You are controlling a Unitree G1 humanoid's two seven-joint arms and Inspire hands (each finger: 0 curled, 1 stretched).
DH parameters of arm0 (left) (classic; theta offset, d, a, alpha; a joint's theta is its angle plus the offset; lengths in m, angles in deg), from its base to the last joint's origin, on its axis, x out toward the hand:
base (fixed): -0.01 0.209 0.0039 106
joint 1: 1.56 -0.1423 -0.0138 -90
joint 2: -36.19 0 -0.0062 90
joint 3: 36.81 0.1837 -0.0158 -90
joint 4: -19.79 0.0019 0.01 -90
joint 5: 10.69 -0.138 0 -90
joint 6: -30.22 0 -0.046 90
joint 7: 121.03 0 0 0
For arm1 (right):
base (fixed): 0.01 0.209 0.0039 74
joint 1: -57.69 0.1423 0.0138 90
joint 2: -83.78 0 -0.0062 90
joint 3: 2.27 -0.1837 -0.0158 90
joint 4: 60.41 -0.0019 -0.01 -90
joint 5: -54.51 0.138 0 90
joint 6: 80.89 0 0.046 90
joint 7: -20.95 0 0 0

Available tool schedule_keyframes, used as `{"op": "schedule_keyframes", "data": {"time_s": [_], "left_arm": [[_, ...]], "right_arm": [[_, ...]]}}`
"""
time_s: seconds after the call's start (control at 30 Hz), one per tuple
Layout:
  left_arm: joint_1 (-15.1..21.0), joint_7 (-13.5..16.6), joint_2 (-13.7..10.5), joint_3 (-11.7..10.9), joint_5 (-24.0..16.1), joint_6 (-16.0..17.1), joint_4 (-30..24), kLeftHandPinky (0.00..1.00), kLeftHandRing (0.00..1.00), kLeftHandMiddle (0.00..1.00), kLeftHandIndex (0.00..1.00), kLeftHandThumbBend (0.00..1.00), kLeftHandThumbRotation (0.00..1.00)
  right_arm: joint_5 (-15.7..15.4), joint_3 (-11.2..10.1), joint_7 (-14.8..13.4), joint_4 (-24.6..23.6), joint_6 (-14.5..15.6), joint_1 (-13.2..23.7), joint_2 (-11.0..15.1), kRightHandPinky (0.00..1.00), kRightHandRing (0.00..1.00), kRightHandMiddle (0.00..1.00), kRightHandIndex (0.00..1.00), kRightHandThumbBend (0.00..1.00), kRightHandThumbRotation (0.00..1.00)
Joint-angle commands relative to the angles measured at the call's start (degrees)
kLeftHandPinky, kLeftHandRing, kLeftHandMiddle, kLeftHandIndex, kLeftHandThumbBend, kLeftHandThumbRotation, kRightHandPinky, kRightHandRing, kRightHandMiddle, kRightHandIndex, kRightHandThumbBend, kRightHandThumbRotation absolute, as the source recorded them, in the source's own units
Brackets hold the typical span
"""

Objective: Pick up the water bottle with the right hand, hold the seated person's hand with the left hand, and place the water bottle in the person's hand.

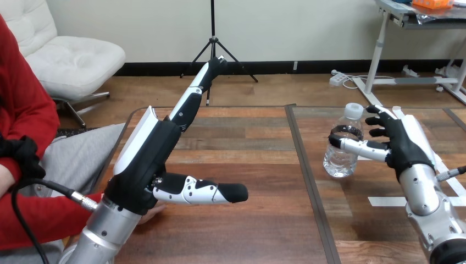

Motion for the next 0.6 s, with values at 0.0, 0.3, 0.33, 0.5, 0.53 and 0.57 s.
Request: {"op": "schedule_keyframes", "data": {"time_s": [0.0,0.3,0.33,0.5,0.53,0.57], "left_arm": [[1.2,0.5,-1.0,-1.4,0.7,0.8,-2.9,1.00,1.00,1.00,1.00,1.00,0.52],[0.6,0.6,-1.1,-2.0,0.5,0.7,-3.7,1.00,1.00,1.00,1.00,1.00,0.54],[0.7,0.5,-1.1,-2.0,0.6,0.7,-3.7,1.00,1.00,1.00,1.00,1.00,0.54],[0.5,-0.1,-1.3,-1.9,1.6,0.3,-3.9,1.00,1.00,1.00,1.00,1.00,0.55],[0.5,-0.2,-1.3,-1.9,1.8,0.1,-4.1,1.00,1.00,1.00,1.00,1.00,0.55],[0.4,-0.2,-1.4,-1.9,1.9,0.0,-4.2,1.00,1.00,1.00,1.00,1.00,0.55]], "right_arm": [[1.3,-0.3,-0.6,1.0,-2.7,5.7,-1.0,0.68,0.82,0.87,0.90,1.00,0.43],[1.6,0.0,-0.3,3.1,-2.6,6.1,-1.3,0.68,0.83,0.88,0.91,1.00,0.45],[1.8,-0.1,-0.4,3.4,-2.8,6.0,-1.5,0.69,0.84,0.88,0.91,1.00,0.45],[2.4,-0.1,-0.6,4.5,-3.6,6.0,-1.9,0.72,0.84,0.88,0.91,1.00,0.44],[2.5,-0.1,-0.7,4.7,-3.7,5.9,-2.0,0.72,0.84,0.88,0.91,1.00,0.44],[2.6,0.0,-0.7,4.8,-3.8,5.9,-2.1,0.72,0.84,0.88,0.90,1.00,0.44]]}}
